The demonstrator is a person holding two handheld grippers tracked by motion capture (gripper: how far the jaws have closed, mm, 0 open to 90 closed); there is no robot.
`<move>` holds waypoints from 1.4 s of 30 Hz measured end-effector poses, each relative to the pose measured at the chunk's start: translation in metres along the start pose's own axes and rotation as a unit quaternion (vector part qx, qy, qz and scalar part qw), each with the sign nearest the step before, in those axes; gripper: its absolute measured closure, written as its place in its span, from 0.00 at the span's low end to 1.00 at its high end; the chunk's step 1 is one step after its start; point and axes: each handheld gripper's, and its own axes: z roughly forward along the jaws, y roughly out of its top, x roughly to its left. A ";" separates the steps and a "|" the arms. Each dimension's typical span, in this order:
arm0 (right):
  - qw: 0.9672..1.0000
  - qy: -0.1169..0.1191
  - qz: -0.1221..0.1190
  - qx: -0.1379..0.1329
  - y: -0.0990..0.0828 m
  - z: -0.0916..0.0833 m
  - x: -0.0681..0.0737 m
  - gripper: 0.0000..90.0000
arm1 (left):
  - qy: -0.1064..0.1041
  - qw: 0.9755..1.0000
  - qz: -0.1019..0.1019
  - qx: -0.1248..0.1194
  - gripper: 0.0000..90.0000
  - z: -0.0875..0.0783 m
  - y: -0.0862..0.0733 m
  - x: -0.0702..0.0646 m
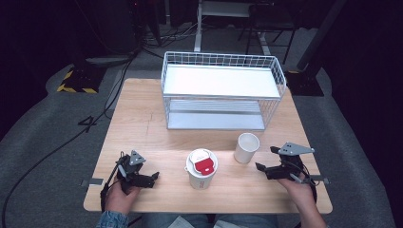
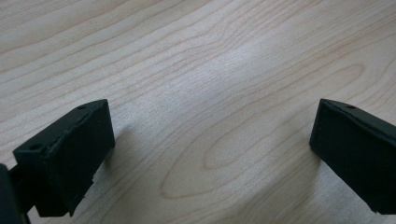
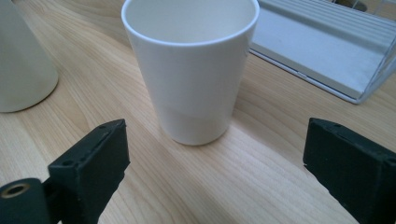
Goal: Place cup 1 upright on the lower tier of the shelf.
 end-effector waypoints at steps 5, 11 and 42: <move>1.000 0.000 -0.004 -0.005 0.004 0.006 0.001 0.08 | 0.000 1.000 0.000 0.000 0.01 0.000 0.000 0.000; 1.000 -0.011 -0.005 -0.018 0.007 0.018 0.002 0.08 | 0.000 1.000 0.000 0.000 0.01 0.000 0.000 0.000; 0.999 -0.001 0.003 -0.044 0.000 0.070 0.011 0.14 | 0.000 1.000 0.000 0.000 0.01 0.000 0.000 0.000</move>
